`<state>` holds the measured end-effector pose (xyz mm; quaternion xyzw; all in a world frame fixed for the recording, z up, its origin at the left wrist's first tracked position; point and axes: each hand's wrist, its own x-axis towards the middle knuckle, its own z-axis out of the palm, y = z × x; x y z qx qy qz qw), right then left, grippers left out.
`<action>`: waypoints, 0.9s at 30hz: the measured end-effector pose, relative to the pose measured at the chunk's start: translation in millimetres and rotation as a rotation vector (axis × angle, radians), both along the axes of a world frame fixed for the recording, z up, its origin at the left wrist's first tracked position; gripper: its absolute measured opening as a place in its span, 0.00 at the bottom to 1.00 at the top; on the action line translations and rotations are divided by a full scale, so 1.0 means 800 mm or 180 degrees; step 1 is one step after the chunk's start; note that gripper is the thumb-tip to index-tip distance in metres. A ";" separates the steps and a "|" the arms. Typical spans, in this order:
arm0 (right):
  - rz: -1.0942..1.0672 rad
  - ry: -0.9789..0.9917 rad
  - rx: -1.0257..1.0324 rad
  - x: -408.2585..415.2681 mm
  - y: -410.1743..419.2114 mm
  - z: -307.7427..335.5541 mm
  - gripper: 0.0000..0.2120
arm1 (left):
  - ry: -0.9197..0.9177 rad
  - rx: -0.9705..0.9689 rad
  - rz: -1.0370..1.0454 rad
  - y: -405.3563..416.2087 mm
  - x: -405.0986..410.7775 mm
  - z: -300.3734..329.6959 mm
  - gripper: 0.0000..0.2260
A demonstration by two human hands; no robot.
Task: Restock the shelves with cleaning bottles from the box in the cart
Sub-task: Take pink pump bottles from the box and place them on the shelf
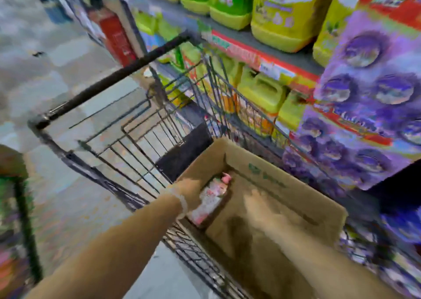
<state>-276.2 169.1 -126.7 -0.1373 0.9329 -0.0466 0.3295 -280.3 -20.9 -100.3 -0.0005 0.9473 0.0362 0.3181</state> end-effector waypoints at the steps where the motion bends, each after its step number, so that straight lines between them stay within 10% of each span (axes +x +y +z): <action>1: -0.0068 -0.0115 -0.0032 -0.002 -0.012 -0.018 0.24 | -0.0053 0.0041 -0.0057 -0.010 -0.002 -0.025 0.21; 9: -0.1468 -0.1344 -0.0572 0.010 -0.072 -0.195 0.32 | -0.0820 0.0167 0.0445 -0.039 -0.047 -0.206 0.24; 22: -0.3819 -0.1825 -0.2438 -0.026 -0.107 -0.322 0.10 | -0.1210 0.0578 0.1190 -0.023 -0.080 -0.312 0.25; 27: -0.4412 -0.2189 -0.2566 -0.016 -0.097 -0.341 0.24 | -0.1163 0.0685 0.1518 -0.029 -0.083 -0.321 0.25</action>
